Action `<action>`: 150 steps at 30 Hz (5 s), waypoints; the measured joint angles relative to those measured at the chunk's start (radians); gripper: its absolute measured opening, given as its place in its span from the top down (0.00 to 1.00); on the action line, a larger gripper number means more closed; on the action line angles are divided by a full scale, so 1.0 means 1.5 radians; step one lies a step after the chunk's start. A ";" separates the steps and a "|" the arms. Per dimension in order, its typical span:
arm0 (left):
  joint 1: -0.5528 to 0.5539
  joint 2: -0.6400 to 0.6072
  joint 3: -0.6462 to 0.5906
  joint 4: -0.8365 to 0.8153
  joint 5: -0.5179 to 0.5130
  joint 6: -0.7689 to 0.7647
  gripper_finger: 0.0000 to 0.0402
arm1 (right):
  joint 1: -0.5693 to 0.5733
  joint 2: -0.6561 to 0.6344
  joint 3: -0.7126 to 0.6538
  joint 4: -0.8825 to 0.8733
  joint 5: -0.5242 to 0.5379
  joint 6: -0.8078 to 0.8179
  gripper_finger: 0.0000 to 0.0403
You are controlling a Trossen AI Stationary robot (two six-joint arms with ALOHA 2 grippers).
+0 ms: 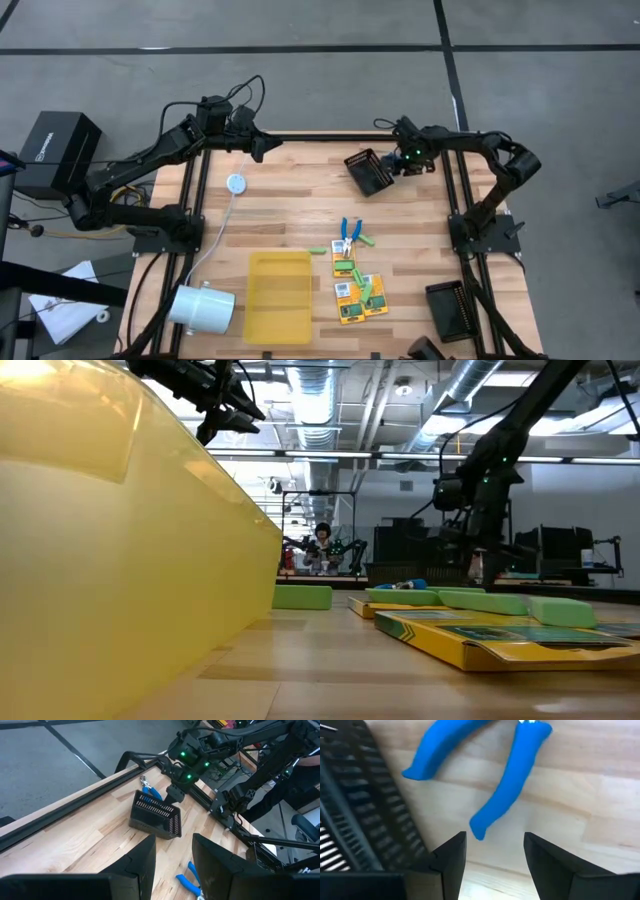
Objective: Pick & Place School Supplies
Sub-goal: Put the blue punch plier into the top black bin
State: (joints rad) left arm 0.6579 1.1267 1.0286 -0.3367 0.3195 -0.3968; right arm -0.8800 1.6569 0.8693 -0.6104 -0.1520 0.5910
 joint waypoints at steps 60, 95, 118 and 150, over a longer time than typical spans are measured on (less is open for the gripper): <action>0.041 -0.001 -0.062 -0.003 0.046 0.033 0.70 | -0.023 0.119 0.142 -0.105 0.023 -0.054 0.94; 0.041 0.000 -0.062 0.077 0.048 0.000 0.70 | 0.114 -0.065 0.159 -0.151 -0.052 -0.058 0.94; 0.041 0.000 -0.061 0.083 0.051 0.003 0.70 | 0.146 0.034 0.160 -0.129 -0.056 -0.051 0.94; 0.054 0.000 -0.061 0.086 0.070 0.022 0.70 | 0.113 -0.017 0.287 -0.164 -0.083 -0.070 0.54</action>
State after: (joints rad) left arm 0.7391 1.1263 0.9367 -0.2078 0.4251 -0.3642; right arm -0.7104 1.6318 1.2991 -0.8561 -0.2772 0.4867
